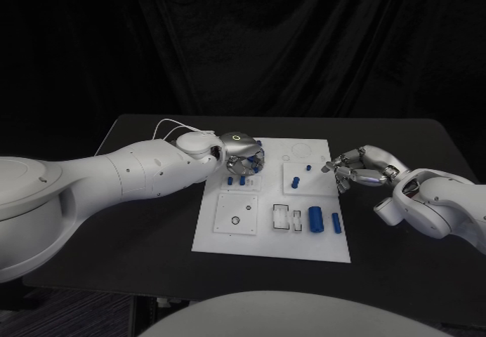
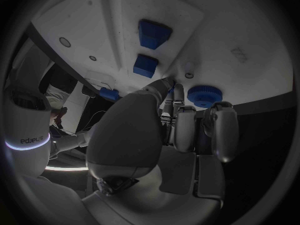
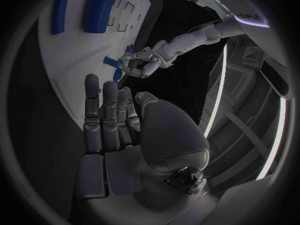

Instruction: Assemble the parts on the task board

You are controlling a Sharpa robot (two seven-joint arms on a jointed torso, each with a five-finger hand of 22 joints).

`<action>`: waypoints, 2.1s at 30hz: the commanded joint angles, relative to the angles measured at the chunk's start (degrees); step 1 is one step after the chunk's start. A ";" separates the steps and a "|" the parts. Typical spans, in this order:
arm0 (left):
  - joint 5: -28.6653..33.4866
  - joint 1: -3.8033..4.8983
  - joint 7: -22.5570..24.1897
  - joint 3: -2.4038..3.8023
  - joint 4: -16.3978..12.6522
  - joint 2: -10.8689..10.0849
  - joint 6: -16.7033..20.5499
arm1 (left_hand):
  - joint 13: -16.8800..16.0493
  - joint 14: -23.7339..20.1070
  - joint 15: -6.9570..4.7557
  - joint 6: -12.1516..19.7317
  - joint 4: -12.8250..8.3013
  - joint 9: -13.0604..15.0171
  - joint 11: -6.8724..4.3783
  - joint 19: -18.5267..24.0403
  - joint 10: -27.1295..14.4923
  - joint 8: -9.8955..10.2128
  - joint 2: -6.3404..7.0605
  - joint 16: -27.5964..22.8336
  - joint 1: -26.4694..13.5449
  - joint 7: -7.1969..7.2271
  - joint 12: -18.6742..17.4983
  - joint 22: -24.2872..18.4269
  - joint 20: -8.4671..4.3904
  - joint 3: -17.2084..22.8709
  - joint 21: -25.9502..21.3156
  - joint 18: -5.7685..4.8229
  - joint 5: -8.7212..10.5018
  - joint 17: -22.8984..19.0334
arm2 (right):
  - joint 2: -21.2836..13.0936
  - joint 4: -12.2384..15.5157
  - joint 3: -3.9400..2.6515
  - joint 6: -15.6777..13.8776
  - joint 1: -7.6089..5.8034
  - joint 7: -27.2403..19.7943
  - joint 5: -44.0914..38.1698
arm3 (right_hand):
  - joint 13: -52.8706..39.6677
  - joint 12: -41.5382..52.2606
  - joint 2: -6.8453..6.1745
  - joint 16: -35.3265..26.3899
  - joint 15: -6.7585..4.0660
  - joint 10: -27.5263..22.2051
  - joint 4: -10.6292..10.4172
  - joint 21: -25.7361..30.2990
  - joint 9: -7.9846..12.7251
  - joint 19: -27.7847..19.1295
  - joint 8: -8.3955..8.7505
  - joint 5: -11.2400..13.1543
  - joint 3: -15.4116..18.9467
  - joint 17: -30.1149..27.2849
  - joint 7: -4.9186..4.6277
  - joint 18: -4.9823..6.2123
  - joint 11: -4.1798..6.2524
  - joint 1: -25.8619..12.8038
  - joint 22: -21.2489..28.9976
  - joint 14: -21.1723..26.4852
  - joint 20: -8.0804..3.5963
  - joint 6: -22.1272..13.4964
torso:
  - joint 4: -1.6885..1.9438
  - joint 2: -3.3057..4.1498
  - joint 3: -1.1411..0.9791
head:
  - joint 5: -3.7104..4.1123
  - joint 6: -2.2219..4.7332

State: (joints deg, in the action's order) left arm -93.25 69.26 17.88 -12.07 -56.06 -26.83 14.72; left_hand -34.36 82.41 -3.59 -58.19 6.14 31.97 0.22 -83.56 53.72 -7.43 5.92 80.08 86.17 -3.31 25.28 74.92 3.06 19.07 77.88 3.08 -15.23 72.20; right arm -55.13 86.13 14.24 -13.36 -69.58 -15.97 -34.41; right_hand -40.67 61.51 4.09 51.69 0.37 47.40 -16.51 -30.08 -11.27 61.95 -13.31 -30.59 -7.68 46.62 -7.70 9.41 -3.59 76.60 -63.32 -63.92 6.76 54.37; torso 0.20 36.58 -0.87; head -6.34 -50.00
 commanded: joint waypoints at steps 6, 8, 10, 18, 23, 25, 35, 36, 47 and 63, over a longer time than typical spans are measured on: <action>-0.29 0.29 0.10 0.43 -2.11 -2.04 5.48 | 0.43 0.50 -0.38 -1.60 -1.02 0.56 -0.17 -0.64 1.94 -0.77 -0.76 0.18 0.20 -0.12 0.17 11.54 -0.37 0.00 0.96 -0.39 -0.76 0.20 | -0.56 0.35 -0.05 0.36 0.11 1.03 0.03 | 0.11 0.12 0.14 -0.28 0.02 0.18 0.02 0.34 -0.05 0.50 -0.24 -0.36 -0.41 -0.16 0.26 1.05 0.01 0.21 -0.07 0.38 -0.07 0.03 | -0.03 0.07 0.03 | -0.02 0.00; -0.29 0.89 -0.30 0.64 -3.18 -2.91 6.06 | 0.51 0.51 -0.38 -1.67 -1.05 0.56 -0.13 -0.74 2.13 -0.77 -0.70 0.15 0.16 -0.18 0.10 11.60 -0.39 -0.03 1.13 -0.43 -0.72 0.14 | -0.59 0.38 -0.05 0.35 0.11 1.09 0.03 | 0.11 0.12 0.14 -0.28 0.02 0.18 0.02 0.34 -0.05 0.50 -0.24 -0.36 -0.41 -0.16 0.26 1.05 0.01 0.21 -0.07 0.38 -0.07 0.03 | -0.06 0.07 0.02 | -0.02 0.00; -0.29 1.82 -0.87 0.77 -4.38 -3.85 6.15 | 0.62 0.52 -0.36 -1.69 -1.11 0.55 -0.11 -0.71 2.42 -0.72 -0.66 0.11 0.14 -0.21 -0.01 11.58 -0.40 -0.05 1.06 -0.42 -0.59 0.07 | -0.64 0.43 -0.05 0.38 0.11 1.20 0.04 | 0.11 0.12 0.14 -0.28 0.02 0.18 0.02 0.34 -0.05 0.50 -0.24 -0.36 -0.41 -0.16 0.26 1.05 0.01 0.21 -0.07 0.38 -0.07 0.03 | -0.06 0.08 0.00 | -0.05 0.00; -0.29 4.74 -3.87 0.85 -9.87 -8.89 3.06 | 1.05 0.58 -0.32 -1.19 -1.18 0.37 -0.05 -0.79 2.44 -0.25 -0.66 0.09 -0.01 -0.17 -0.70 11.62 -0.42 0.02 1.16 -0.45 -0.44 0.04 | -0.78 0.42 -0.05 0.60 0.10 1.87 0.04 | 0.15 0.10 0.13 -0.38 0.03 0.15 0.01 0.37 -0.05 0.50 -0.25 -0.31 -0.40 -0.30 0.24 1.04 -0.01 0.16 -0.07 0.47 -0.07 0.01 | 0.24 -0.13 -0.01 | 0.01 0.00; -0.28 5.18 -4.33 0.42 -11.33 -10.72 1.03 | 1.24 0.55 -0.28 -1.29 -1.02 0.37 0.01 -0.85 2.43 -0.22 -0.77 0.02 -0.31 -0.25 -1.02 11.66 -0.40 -0.03 1.27 -0.49 -0.16 -0.06 | -0.65 0.29 -0.04 1.20 0.10 2.26 0.04 | 0.16 0.10 0.11 -0.53 0.04 0.14 0.01 0.38 -0.05 0.49 -0.25 -0.29 -0.39 -0.48 0.23 1.04 -0.01 0.15 -0.07 0.58 -0.07 0.01 | 0.17 -0.07 -0.01 | -0.30 0.00; -0.28 5.24 -4.44 0.25 -11.69 -11.18 0.21 | 1.26 0.53 -0.28 -1.28 -1.01 0.37 0.00 -1.00 2.45 -0.21 -0.80 0.00 -0.33 -0.25 -1.04 11.75 -0.40 -0.03 1.55 -0.55 -0.13 -0.10 | -0.54 0.26 -0.04 1.54 0.10 2.36 0.04 | 0.17 0.10 0.11 -0.58 0.04 0.13 0.01 0.39 -0.05 0.49 -0.25 -0.29 -0.39 -0.54 0.23 1.03 -0.01 0.15 -0.07 0.62 -0.07 0.00 | 0.28 -0.07 0.00 | -0.15 0.00; -0.28 4.72 -4.38 0.00 -11.41 -11.38 -1.75 | 1.39 0.42 -0.27 -1.23 -0.92 0.35 0.04 -1.14 2.55 -0.12 -0.80 -0.19 -0.57 -0.29 -1.24 11.84 -0.39 -0.14 1.83 -0.62 0.22 -0.42 | -0.53 0.14 -0.04 2.51 0.14 2.64 0.04 | 0.25 0.03 0.08 -0.86 0.09 0.00 -0.05 0.47 -0.04 0.43 -0.27 -0.20 -0.35 -0.86 0.20 1.01 -0.06 0.02 -0.05 0.90 -0.05 -0.01 | 0.60 -0.13 0.06 | -0.21 0.00; -0.28 4.57 -4.36 0.00 -11.21 -11.26 -1.97 | 1.42 0.43 -0.27 -1.19 -0.99 0.34 0.02 -1.30 2.65 -0.08 -0.83 -0.18 -0.49 -0.28 -1.27 11.94 -0.39 -0.10 2.14 -0.70 0.26 -0.41 | -0.52 0.12 -0.04 2.61 0.15 2.68 0.04 | 0.25 0.03 0.08 -0.86 0.09 0.00 -0.05 0.47 -0.04 0.43 -0.27 -0.20 -0.35 -0.86 0.20 1.01 -0.06 0.02 -0.05 0.90 -0.05 -0.01 | 0.65 -0.12 0.12 | -0.23 0.00; -0.28 3.36 -4.47 -0.02 -9.79 -9.94 -2.73 | 1.59 0.44 -0.31 -0.85 -1.18 0.24 0.06 -1.65 3.32 0.23 -0.74 -0.27 -0.45 -0.35 -1.38 12.17 -0.42 -0.10 2.83 -0.86 0.50 -0.55 | -0.44 0.04 -0.04 3.40 0.21 2.97 0.04 | 0.28 0.01 0.07 -0.99 0.11 -0.04 -0.06 0.51 -0.04 0.41 -0.27 -0.16 -0.33 -1.02 0.19 1.00 -0.08 -0.03 -0.05 1.03 -0.04 -0.02 | 0.48 -0.09 0.09 | -0.30 0.00; -0.28 2.64 -4.90 -0.02 -8.89 -8.74 -3.90 | 1.76 0.23 -0.28 -0.62 -1.13 0.16 0.16 -1.54 3.39 0.44 -0.71 -0.64 -0.62 -0.42 -1.62 12.11 -0.42 -0.14 2.63 -0.82 0.71 -1.16 | -0.40 0.08 -0.04 3.63 0.22 3.17 0.04 | 0.33 -0.02 0.10 -1.06 0.14 -0.12 -0.09 0.58 -0.03 0.36 -0.27 -0.02 -0.31 -1.12 0.16 0.99 -0.11 -0.15 -0.04 1.15 -0.02 -0.06 | 0.35 -0.08 -0.15 | -0.25 0.00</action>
State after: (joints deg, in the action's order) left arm -93.30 72.02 13.09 -12.12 -64.99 -35.66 11.79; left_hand -32.65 82.62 -3.78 -58.94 5.19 32.05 0.42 -83.77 56.72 -6.85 5.24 79.74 85.91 -3.47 23.89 74.90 2.85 19.20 80.52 3.08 -14.79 71.14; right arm -55.51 86.16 14.26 -10.35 -69.51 -13.79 -34.41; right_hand -40.39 61.51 4.09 50.83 0.58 47.40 -16.51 -29.87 -11.27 61.95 -13.31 -30.59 -7.68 45.55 -7.70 9.40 -3.59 76.60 -63.32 -63.29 6.76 54.37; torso 0.55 36.50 -0.97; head -6.65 -50.00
